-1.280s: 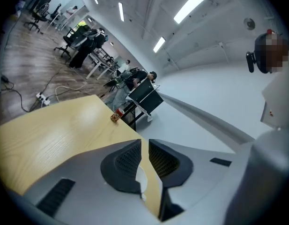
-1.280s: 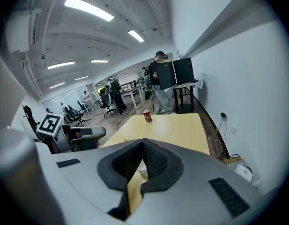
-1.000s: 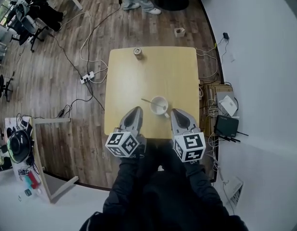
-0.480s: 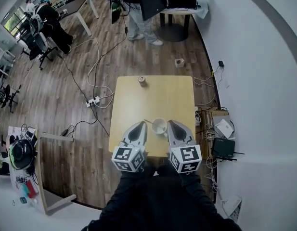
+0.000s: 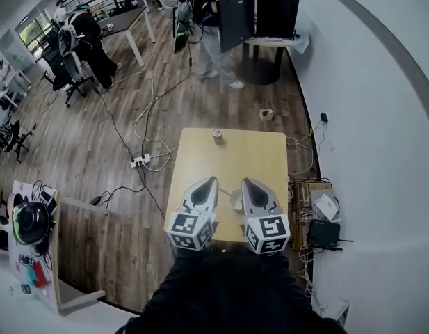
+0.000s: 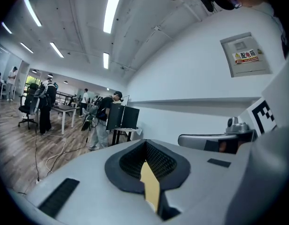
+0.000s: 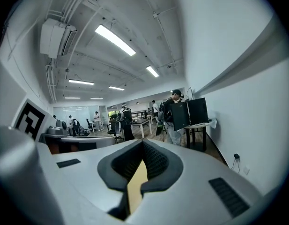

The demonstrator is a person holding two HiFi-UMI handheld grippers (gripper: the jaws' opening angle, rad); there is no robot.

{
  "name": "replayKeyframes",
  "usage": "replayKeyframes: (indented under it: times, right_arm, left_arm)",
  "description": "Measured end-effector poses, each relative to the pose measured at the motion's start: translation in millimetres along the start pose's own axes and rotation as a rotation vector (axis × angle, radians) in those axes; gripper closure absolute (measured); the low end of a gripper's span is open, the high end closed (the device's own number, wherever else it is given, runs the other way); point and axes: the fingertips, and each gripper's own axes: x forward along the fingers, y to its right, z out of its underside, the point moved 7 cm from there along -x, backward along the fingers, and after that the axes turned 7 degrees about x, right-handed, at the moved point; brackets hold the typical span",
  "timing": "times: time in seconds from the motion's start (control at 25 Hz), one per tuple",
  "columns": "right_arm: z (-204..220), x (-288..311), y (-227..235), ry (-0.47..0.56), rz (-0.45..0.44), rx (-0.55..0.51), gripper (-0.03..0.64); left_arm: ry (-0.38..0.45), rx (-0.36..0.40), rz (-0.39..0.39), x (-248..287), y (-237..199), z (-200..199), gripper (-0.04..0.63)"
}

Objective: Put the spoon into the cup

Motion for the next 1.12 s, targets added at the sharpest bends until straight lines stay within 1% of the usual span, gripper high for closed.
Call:
replayKeyframes:
  times: [0.2,0.36,0.8,1.12]
  right_arm:
    - [-5,4,-8,0.012,-0.019,-0.054,0.597]
    - [-6,4,-13,0.014,-0.023,-0.078,0.598]
    - [0,-4,-7,-0.008,0.002,-0.099,0.598]
    - [2,-8,-3,-0.009,-0.004,-0.107,0.598]
  left_arm:
    - [0.007,0.003,0.001,1,-7,-3,0.562]
    - [0.008,0.005,0.007,1,-9,-5,0.562]
    - [-0.008,0.0,0.004,5,-4,-1,0.561]
    - [-0.012,-0.002,0.003,8,5,4,0.562]
